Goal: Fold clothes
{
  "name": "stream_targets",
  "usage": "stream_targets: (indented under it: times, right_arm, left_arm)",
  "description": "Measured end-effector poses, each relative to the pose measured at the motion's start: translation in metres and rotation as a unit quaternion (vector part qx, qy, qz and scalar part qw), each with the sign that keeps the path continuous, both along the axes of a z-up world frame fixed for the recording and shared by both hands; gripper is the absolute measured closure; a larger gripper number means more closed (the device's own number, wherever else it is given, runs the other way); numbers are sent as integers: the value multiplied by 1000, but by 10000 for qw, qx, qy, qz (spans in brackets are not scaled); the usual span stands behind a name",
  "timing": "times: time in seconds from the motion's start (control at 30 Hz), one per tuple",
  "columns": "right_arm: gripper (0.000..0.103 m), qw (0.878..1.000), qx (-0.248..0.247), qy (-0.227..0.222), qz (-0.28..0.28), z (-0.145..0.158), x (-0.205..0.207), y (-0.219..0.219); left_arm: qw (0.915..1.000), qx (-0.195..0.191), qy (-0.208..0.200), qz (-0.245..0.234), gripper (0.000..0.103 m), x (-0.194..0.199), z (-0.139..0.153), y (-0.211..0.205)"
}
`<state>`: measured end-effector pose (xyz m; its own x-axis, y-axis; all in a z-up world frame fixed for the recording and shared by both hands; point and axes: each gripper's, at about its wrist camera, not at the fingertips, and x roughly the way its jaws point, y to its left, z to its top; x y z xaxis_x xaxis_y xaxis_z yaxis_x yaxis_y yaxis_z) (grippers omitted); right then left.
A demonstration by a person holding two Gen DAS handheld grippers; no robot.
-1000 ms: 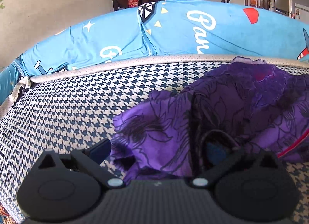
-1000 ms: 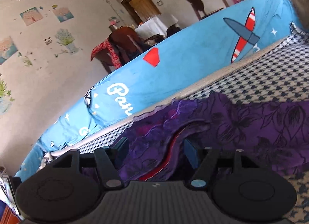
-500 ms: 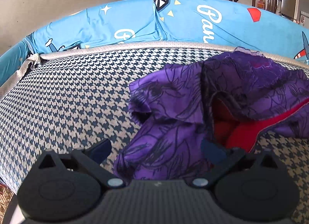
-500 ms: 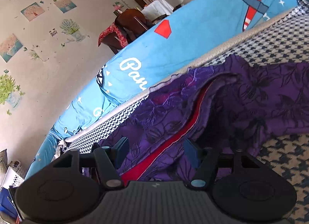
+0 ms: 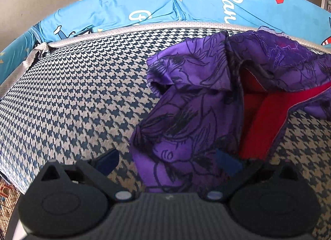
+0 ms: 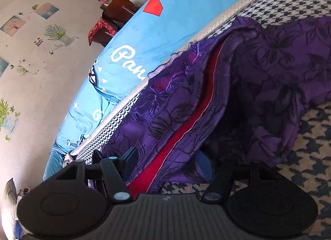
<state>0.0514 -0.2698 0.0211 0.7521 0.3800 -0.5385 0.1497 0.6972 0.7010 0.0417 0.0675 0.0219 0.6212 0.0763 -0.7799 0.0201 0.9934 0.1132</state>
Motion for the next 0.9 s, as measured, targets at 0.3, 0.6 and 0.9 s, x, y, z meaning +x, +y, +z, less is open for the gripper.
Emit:
stream_targets:
  times: [0.3,0.6,0.9]
  right_arm:
    - [60,9991,-58,-404,66,5,8,19]
    - [80,9995,119,-248,-143,-7,14,20]
    - [94,9986,-243,-452,-100,-2,15,28]
  left_arm:
    - [9999,-2,82,99,0,-10,-5,8]
    - [9997,20,133,184,0,-15,-10,8]
    - [9993,-176,144,286,0,-22,-11,16]
